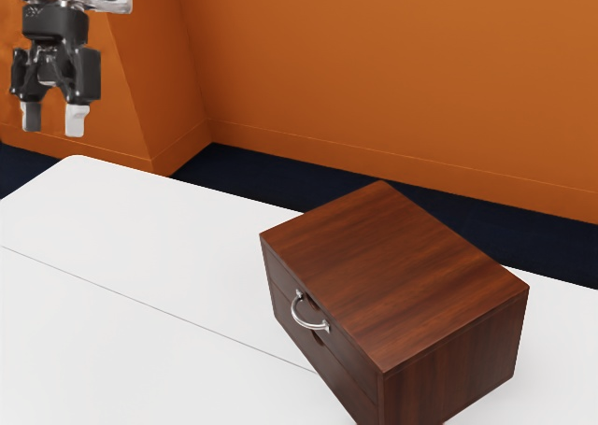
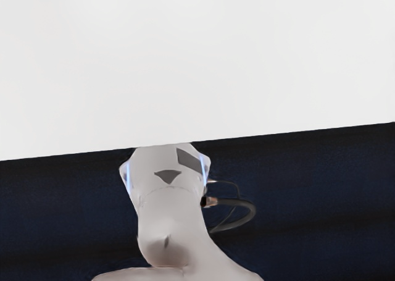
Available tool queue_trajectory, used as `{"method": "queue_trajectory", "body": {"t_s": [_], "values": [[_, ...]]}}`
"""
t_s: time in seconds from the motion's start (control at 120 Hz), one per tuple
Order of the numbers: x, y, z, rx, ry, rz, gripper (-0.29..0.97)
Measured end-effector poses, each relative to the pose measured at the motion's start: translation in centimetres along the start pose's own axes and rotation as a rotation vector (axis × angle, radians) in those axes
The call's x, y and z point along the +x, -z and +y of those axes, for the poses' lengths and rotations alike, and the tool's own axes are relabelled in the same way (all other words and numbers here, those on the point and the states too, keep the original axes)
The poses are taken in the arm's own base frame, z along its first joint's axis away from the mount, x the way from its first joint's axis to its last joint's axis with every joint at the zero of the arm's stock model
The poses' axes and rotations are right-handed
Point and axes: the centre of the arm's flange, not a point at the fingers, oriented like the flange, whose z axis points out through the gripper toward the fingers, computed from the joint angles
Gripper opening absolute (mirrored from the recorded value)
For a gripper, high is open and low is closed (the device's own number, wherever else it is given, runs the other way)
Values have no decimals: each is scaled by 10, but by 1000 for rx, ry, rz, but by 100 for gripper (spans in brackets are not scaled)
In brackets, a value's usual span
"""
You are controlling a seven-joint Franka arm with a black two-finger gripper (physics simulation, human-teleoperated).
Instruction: Pull the drawer handle with one arm to open the drawer
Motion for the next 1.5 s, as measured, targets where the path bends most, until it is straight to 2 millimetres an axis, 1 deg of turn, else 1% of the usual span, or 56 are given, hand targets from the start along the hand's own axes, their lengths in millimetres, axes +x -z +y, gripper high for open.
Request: {"method": "queue_trajectory", "body": {"t_s": [0.058,0.125,0.142,0.175,0.233,0.258,0.275,0.3,0.317,0.342,0.358,0.392,0.433,0.45,0.458,0.5,0.533,0.608,0.633,0.708,0.767,0.825,0.942,1.025,1.058,1.192,1.267,1.358,1.5], "values": [[26,2,-21,-22,11,131,66],[45,11,-50,-33,48,257,66],[49,11,-56,-45,58,278,66],[65,-1,-71,-86,86,279,66],[101,-20,-100,-122,165,282,66],[114,-25,-105,-125,191,290,66],[121,-27,-102,-124,199,296,66],[132,-29,-86,-116,195,302,66],[140,-31,-69,-108,182,303,66],[150,-36,-39,-93,155,302,66],[153,-45,-17,-90,135,294,66],[150,-71,23,-97,97,272,66],[133,-115,68,-110,48,246,65],[126,-132,79,-115,41,244,65],[122,-139,81,-120,45,245,65],[101,-176,76,-138,111,275,65],[92,-195,77,-143,162,311,65],[92,-230,81,-183,268,367,64],[93,-243,86,-202,294,381,64],[98,-264,96,-255,373,452,63],[97,-270,107,-250,410,531,62],[96,-270,117,-232,437,606,62],[101,-265,123,-262,536,695,60],[109,-266,125,-297,612,724,59],[110,-267,129,-313,635,731,59],[112,-273,141,-369,732,731,58],[109,-279,149,-420,801,691,57],[110,-285,151,-459,878,650,56],[122,-299,152,-477,959,610,54]]}}
